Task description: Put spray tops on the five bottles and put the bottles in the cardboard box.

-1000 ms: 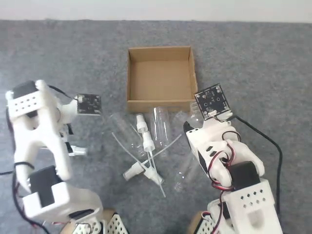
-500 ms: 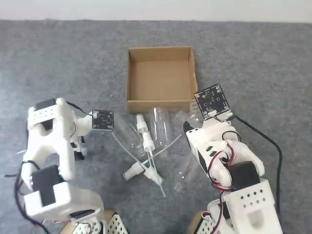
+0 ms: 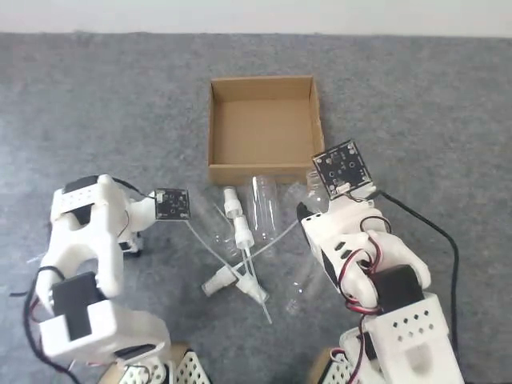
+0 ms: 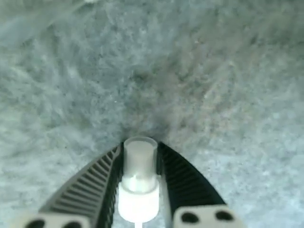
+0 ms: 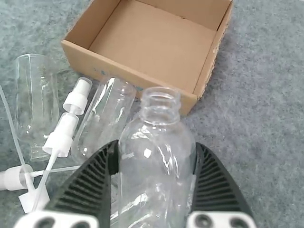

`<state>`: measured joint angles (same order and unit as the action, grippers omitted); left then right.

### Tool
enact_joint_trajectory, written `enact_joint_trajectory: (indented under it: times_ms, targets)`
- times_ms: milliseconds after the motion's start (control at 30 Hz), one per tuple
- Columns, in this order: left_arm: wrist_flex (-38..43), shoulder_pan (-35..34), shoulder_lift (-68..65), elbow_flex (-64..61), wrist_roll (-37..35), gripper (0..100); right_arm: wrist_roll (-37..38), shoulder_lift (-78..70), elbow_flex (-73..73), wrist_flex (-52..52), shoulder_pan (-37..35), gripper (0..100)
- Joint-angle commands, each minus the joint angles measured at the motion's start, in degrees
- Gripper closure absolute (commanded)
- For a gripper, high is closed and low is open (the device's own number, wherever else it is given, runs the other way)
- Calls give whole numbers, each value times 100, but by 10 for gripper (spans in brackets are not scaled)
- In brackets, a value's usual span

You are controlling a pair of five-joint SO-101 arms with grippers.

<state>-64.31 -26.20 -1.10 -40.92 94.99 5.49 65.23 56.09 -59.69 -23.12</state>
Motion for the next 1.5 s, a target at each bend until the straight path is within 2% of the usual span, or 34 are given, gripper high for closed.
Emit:
enact_joint_trajectory:
  times_ms: [0, 333, 533, 667, 800, 1133, 1467]
  targets:
    - [70, 18, 132, 251, -475, 984, -9, 127, -62, 110, -40, 921]
    - [-1670, 18, 132, 1754, -1275, 987, -18, 171, -62, 75, -48, 922]
    - [-2259, 0, 132, 2413, -1846, 987, -44, 171, -62, 66, -57, 922]
    - [-2541, -26, 158, 2738, -1969, 987, -53, 180, -62, 84, -127, 922]
    - [-2585, -9, 668, 2774, -2321, 987, -53, 180, -62, 57, -365, 922]
    - [-2558, 35, 2189, 2765, -3516, 987, -62, 541, -26, 48, -382, 923]
    - [-2013, 343, 3015, 2651, -5459, 987, -62, 2062, 809, 391, -382, 922]
